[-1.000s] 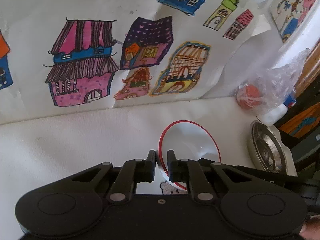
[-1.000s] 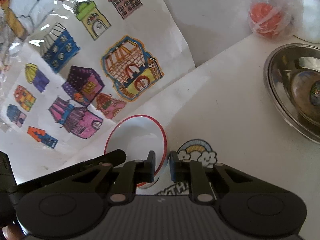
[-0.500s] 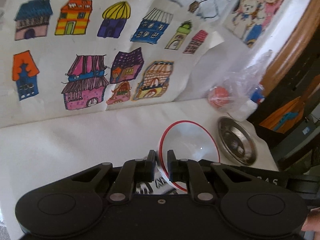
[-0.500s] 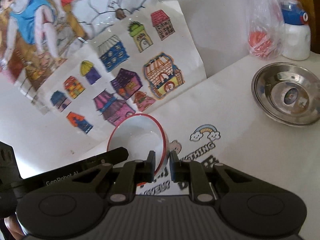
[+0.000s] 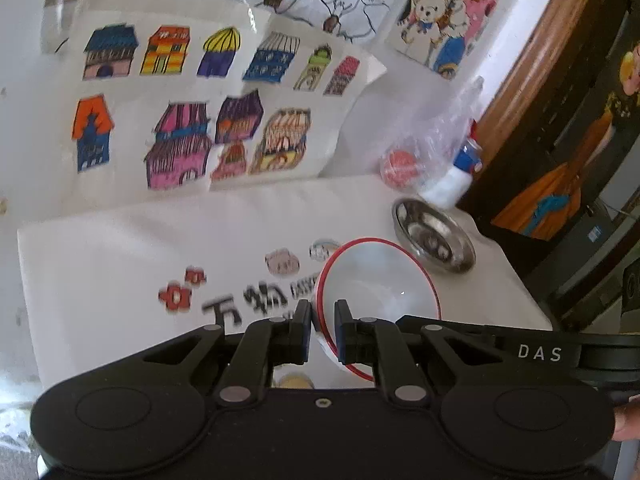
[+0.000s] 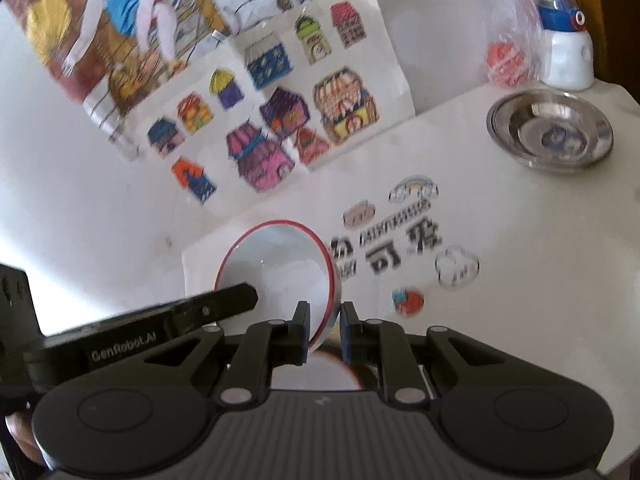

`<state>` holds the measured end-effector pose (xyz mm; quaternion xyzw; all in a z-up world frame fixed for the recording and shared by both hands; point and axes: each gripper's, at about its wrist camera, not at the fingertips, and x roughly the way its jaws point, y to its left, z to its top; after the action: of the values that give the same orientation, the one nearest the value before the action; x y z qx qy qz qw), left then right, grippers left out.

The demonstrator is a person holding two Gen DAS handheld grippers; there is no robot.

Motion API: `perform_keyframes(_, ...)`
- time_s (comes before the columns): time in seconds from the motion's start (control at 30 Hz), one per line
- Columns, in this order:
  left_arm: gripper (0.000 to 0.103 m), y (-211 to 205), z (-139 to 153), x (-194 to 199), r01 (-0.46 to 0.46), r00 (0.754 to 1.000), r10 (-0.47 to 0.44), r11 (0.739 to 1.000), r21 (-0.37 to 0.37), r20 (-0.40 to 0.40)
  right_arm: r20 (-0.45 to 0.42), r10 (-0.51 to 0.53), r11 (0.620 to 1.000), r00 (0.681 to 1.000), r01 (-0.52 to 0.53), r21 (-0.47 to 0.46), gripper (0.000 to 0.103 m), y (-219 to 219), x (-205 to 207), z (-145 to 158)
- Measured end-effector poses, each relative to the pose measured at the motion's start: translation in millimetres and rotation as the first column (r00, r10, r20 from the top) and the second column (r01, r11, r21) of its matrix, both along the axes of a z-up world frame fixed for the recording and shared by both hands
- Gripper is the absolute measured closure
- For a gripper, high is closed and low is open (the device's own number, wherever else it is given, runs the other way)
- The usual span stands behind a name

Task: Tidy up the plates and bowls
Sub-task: 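Carry the white bowl with both grippers onto the stacked bowls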

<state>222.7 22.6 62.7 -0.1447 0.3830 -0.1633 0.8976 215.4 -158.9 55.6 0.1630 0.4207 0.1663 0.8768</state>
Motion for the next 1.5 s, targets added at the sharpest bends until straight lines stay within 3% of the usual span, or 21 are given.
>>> perform_keyframes(0.47,0.091,-2.1,-17.4,-59.8,0.072,0.997,-0.071,0.995,0.072,-0.018,-0.093,0.054,0.997,0.994,-0.058,-0.049,0.084,6.0,-42.3,-28.6)
perform_keyframes(0.93,0.091,-12.1,-39.2,-63.8,0.111,0.993,-0.104,0.987,0.114,-0.060,-0.142,0.059,0.995,0.988,-0.070,-0.077,0.084,5.9,-34.2,-37.2)
perform_keyframes(1.5,0.091,-19.9,-38.5,-68.6,0.149,0.989,-0.147,0.970,0.194,-0.025,-0.132,0.076,0.983,0.988,-0.097,-0.155,0.084,14.0,-34.7,-36.4)
